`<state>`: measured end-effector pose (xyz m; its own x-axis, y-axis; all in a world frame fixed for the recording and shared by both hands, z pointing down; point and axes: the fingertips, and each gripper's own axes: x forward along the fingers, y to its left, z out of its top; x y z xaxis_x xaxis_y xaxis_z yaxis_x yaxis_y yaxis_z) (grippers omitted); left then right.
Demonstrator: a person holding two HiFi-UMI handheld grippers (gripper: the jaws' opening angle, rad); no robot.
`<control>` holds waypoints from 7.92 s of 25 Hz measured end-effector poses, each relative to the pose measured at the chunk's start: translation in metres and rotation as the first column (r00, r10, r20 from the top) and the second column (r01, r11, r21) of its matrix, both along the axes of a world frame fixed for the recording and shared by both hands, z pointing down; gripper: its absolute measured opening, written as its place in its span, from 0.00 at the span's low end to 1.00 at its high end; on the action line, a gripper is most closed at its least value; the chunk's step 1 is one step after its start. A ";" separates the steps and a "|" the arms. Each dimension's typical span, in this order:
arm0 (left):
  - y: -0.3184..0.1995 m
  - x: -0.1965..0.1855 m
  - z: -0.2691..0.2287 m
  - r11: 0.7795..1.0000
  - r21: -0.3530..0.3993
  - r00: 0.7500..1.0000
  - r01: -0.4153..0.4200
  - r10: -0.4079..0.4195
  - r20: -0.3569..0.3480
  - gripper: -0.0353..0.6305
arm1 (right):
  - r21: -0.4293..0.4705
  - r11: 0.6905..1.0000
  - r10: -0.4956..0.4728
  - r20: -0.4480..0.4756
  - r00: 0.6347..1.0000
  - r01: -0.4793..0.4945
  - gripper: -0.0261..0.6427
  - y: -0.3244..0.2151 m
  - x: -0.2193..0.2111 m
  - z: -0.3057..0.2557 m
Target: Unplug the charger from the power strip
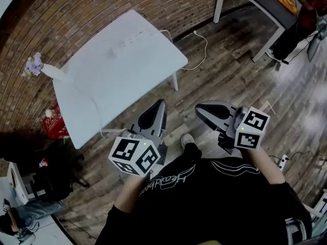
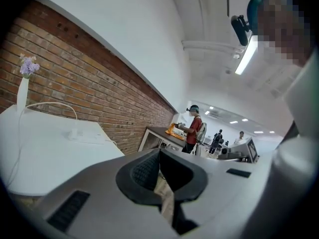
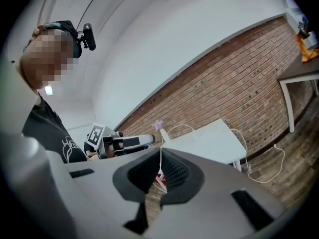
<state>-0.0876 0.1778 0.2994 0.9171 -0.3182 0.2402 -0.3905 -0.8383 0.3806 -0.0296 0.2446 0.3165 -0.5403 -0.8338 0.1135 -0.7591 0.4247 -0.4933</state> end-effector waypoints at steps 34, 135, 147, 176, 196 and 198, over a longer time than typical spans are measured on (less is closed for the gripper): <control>-0.294 0.044 0.016 0.785 0.010 0.781 0.619 -0.618 0.093 0.06 | 0.066 0.834 -0.548 -0.003 0.836 0.547 0.04 -0.363 0.087 -0.024; -0.489 0.005 0.221 0.687 0.283 0.554 0.669 -0.715 0.426 0.25 | -0.108 0.709 -0.621 -0.562 0.546 0.697 0.25 -0.527 0.067 0.216; -0.487 0.002 0.223 0.682 0.102 0.613 0.725 -0.705 0.356 0.26 | -0.104 0.710 -0.622 -0.556 0.552 0.696 0.25 -0.527 0.068 0.217; -0.477 -0.001 0.220 0.676 0.068 0.615 0.734 -0.703 0.357 0.26 | -0.099 0.707 -0.622 -0.558 0.550 0.700 0.24 -0.526 0.067 0.217; -0.474 -0.015 0.159 0.618 -0.072 0.621 0.783 -0.768 0.158 0.25 | -0.124 0.716 -0.623 -0.557 0.549 0.687 0.24 -0.527 0.068 0.215; -0.464 -0.009 0.149 0.633 -0.094 0.640 0.768 -0.758 0.129 0.25 | -0.092 0.738 -0.604 -0.532 0.593 0.669 0.27 -0.530 0.070 0.200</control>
<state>-0.0963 -0.2863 0.4484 0.3397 -0.8579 0.3855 -0.8980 -0.1740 0.4041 0.0404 -0.2856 0.5168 -0.8272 -0.3230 0.4598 -0.3872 0.9207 -0.0499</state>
